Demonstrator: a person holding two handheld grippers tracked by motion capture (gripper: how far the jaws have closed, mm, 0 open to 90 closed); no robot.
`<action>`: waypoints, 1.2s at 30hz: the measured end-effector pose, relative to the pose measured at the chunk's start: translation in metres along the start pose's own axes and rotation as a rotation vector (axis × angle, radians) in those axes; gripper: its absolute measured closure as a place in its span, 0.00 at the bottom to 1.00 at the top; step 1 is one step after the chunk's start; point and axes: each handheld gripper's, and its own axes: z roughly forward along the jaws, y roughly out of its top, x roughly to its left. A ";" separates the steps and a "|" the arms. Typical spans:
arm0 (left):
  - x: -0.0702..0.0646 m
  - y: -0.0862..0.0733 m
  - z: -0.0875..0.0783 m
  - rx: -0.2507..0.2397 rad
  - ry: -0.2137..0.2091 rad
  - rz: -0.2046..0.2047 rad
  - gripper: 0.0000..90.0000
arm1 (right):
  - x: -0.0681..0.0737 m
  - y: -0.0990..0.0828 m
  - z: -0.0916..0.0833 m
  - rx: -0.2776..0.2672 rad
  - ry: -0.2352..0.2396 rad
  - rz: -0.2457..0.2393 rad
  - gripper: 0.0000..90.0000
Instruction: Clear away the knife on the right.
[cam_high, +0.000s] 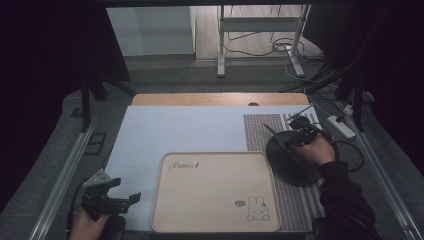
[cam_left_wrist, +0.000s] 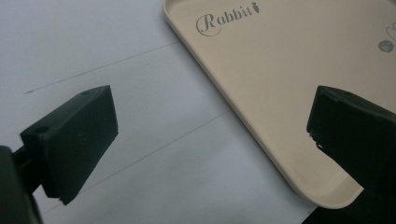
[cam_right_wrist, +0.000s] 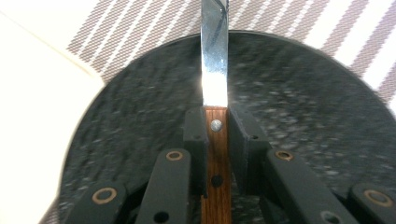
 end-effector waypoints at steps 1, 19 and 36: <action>0.000 0.000 0.000 0.000 0.000 0.000 0.02 | 0.003 -0.001 0.000 0.000 0.004 -0.003 0.86; 0.000 0.000 -0.001 -0.002 -0.004 -0.004 0.02 | 0.071 -0.023 0.002 0.007 0.069 -0.105 0.86; 0.000 0.000 0.000 -0.001 0.000 0.000 0.02 | 0.138 -0.041 -0.002 -0.014 0.125 -0.195 0.86</action>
